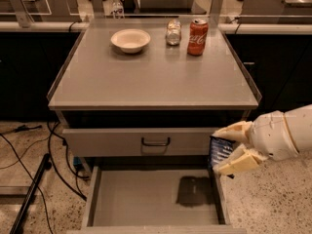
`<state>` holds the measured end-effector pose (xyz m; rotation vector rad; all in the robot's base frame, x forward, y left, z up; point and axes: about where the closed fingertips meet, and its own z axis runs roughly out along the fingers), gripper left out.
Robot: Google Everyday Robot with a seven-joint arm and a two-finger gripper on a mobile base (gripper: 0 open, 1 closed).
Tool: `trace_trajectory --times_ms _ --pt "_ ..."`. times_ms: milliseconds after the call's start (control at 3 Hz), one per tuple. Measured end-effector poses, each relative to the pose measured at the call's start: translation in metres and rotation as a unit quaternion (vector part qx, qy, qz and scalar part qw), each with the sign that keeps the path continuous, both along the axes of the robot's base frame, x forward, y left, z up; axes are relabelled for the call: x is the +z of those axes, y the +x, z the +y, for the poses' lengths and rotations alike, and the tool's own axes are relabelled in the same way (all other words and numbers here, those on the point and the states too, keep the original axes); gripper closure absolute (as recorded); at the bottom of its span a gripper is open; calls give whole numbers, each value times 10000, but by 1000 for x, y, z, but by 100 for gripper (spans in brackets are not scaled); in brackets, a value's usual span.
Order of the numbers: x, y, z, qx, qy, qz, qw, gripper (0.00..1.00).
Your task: Place rxbar blueberry into middle drawer
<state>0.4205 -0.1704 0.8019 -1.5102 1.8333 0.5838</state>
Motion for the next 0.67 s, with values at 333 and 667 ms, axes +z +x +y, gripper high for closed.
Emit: trace_trajectory --times_ms 333,667 --pt "-44 5 6 146 -165 -209 9995 100" --pt "-83 13 14 202 -134 -292 9993 100"
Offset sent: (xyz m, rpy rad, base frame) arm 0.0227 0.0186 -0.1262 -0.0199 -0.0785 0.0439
